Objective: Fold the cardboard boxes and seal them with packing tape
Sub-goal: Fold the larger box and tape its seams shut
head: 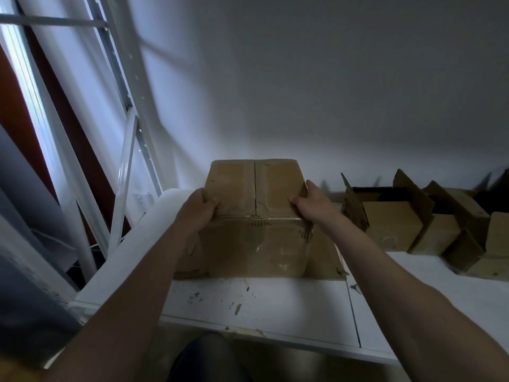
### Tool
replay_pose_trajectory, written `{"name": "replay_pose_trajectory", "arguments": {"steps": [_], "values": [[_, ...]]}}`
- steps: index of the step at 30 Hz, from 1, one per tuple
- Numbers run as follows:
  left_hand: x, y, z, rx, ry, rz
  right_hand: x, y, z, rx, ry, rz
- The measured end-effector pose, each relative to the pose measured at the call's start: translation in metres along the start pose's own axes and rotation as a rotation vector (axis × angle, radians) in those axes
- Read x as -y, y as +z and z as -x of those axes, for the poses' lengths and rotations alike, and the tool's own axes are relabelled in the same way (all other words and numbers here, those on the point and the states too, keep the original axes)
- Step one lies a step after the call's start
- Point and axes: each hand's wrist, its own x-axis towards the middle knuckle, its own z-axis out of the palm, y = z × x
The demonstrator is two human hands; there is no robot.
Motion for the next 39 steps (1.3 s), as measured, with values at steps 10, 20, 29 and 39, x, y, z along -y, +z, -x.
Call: {"name": "replay_pose_trajectory", "arguments": {"steps": [10,20,29,39], "values": [[0.0,-0.015,0.043,-0.148,0.175,0.384,0.0,-0.018,0.049,-0.21,-0.206,-0.161],[0.017,0.015,0.059,0.015,-0.166,0.507,-0.043,-0.004,0.071,-0.109,0.072,-0.475],[-0.012,0.009,0.056,-0.076,-0.127,0.173,-0.024,-0.009,0.067,-0.033,0.086,-0.138],[-0.024,0.003,0.036,-0.087,0.05,0.009,-0.013,-0.02,0.044,-0.066,0.063,-0.181]]}}
